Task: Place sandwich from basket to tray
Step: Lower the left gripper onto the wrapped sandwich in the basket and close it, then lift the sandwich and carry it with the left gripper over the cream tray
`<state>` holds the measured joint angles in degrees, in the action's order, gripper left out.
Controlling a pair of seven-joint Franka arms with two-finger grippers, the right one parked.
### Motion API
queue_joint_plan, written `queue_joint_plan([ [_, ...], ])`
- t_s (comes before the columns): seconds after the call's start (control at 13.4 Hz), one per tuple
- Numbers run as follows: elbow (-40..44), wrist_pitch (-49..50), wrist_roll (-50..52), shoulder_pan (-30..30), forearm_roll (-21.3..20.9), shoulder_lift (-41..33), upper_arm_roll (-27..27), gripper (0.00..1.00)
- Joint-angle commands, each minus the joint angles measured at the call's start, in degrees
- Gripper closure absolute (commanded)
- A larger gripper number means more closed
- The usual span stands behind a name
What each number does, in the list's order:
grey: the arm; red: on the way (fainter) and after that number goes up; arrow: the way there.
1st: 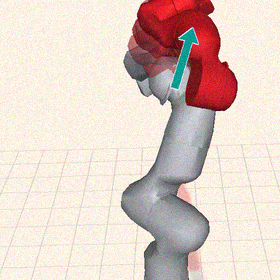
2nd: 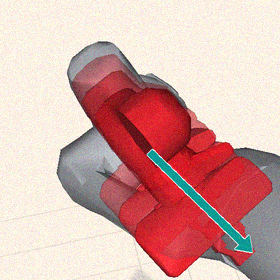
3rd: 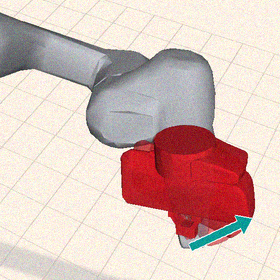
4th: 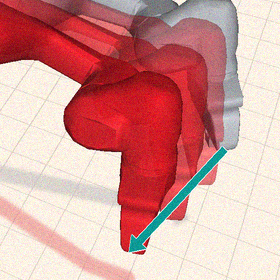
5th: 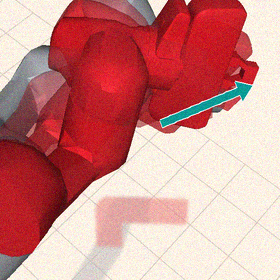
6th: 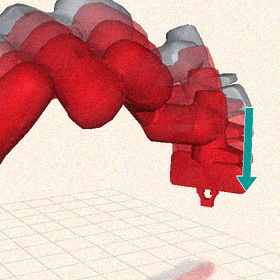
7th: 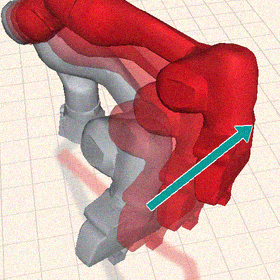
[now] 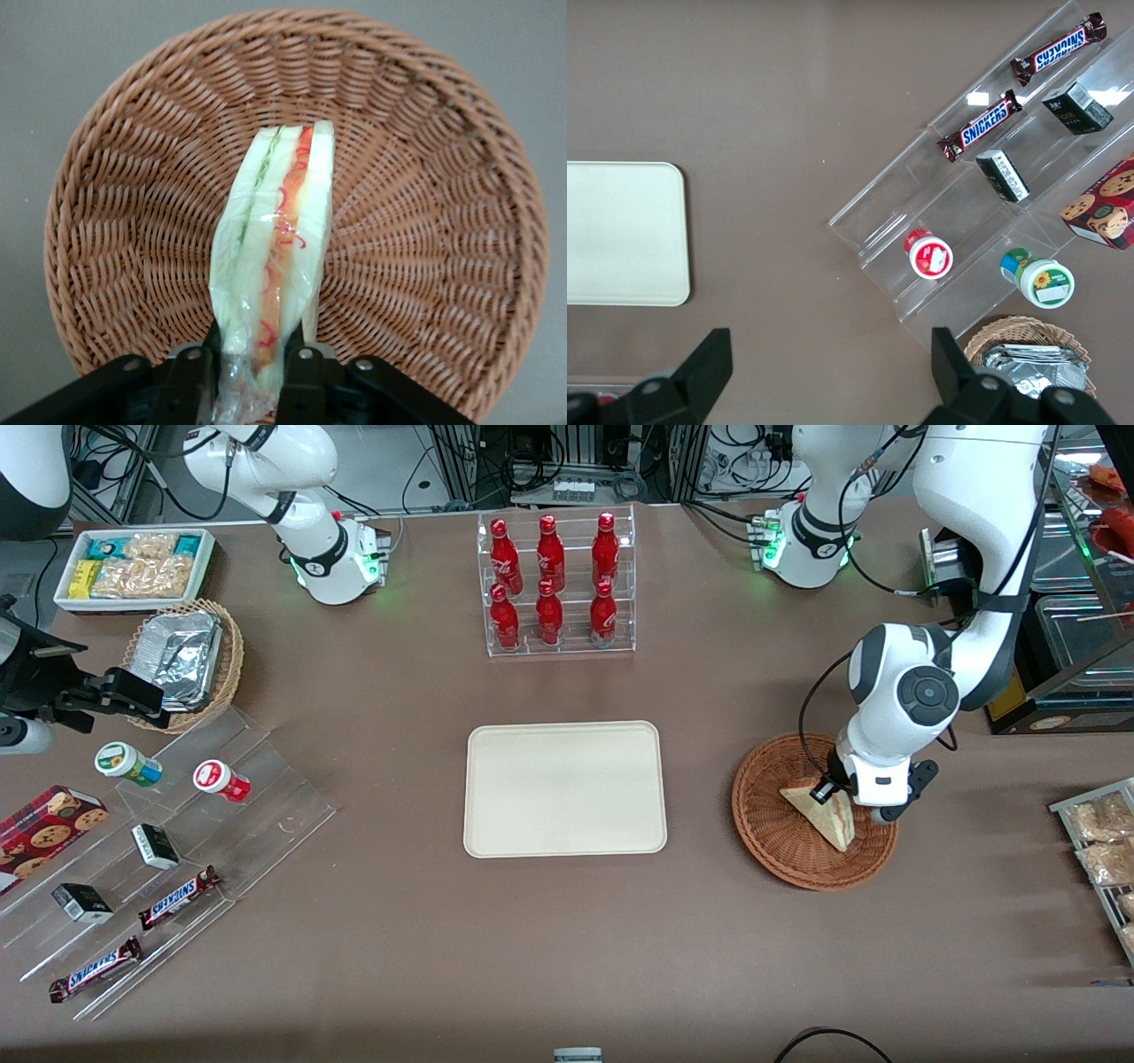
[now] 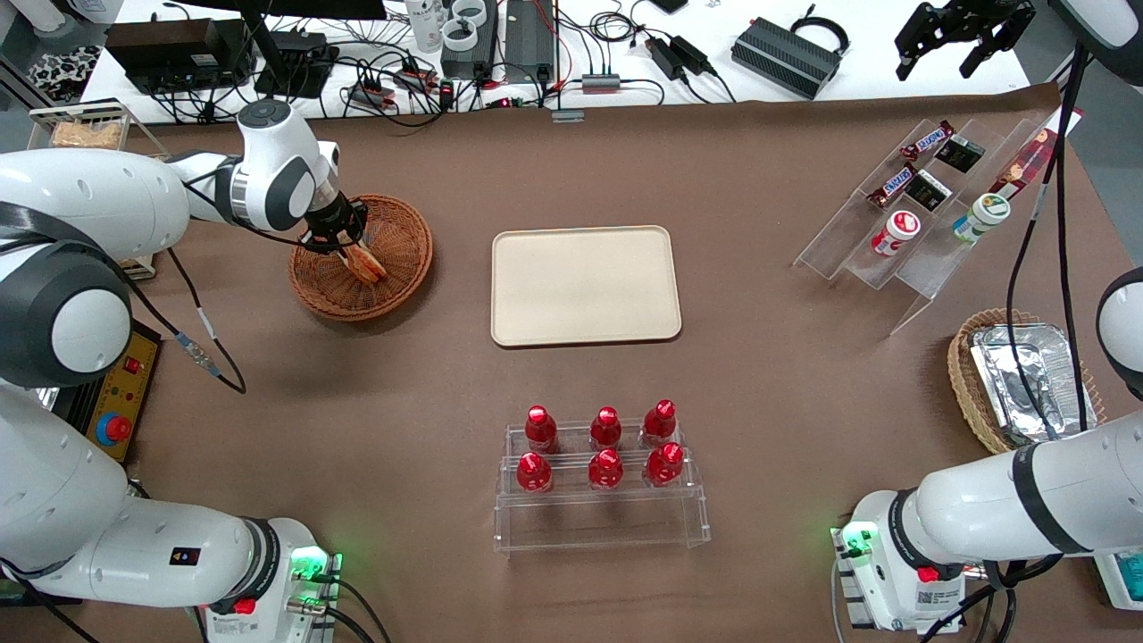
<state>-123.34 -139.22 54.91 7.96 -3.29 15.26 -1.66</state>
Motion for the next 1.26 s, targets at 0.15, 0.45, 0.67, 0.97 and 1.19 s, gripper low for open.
queue_joint_plan([
  [0.15, 9.49, 18.5, 1.87, 3.8, -4.53, -2.16, -0.1, 1.0],
  [0.45, 19.87, 27.86, 3.7, 10.83, -3.57, -0.77, -0.45, 1.0],
  [0.67, 30.05, 31.1, 9.51, 17.95, -3.66, 5.9, -0.45, 1.0],
  [0.97, 38.07, 31.47, 11.36, 27.98, -4.09, 14.52, -0.36, 1.0],
  [1.19, 42.56, 28.93, 10.66, 31.67, -4.18, 19.71, -0.45, 1.0],
])
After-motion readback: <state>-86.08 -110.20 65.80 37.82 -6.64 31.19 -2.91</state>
